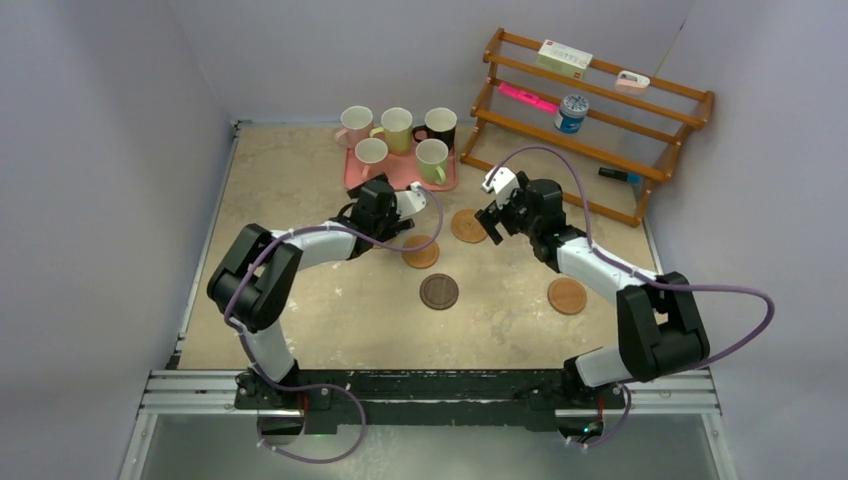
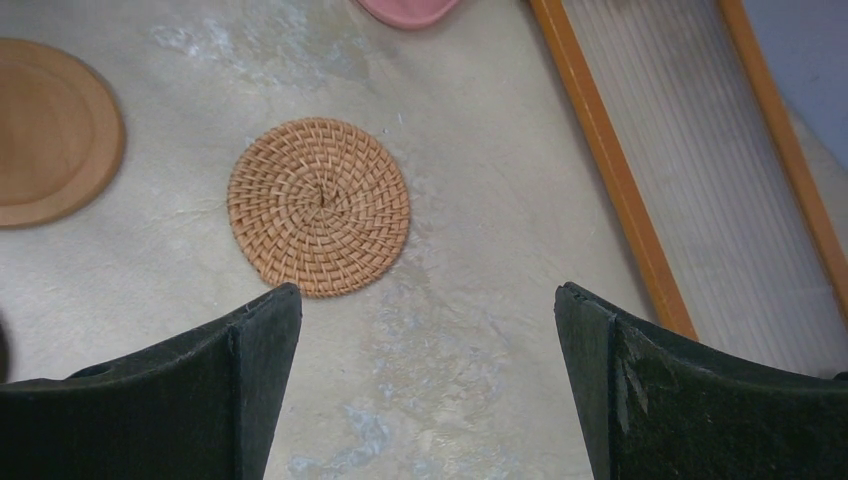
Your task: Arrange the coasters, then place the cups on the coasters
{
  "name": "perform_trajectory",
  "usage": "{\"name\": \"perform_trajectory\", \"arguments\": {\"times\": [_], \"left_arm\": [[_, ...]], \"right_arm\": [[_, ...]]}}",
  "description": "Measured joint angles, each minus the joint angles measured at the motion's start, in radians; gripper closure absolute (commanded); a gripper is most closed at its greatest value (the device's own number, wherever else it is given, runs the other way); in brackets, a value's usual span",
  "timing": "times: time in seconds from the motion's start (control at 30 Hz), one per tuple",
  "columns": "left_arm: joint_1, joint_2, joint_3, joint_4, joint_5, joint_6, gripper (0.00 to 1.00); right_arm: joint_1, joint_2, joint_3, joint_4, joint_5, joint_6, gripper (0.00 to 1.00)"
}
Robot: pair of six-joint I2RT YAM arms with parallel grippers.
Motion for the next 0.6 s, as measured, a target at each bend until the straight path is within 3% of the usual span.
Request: {"name": "perform_trajectory", "arguments": {"times": [0.27, 0.6], "left_arm": [[-0.017, -0.08, 0.046, -0.003, 0.034, -0.029, 0.0], [-0.163, -0.055, 0.047, 0.001, 0.093, -0.032, 0.0]], "right_arm": [[0.006, -0.066, -0.002, -0.029, -0.05, -0.034, 0.02], [0.013, 0.058, -0.001, 0.0, 0.006, -0.013, 0.02]]}}
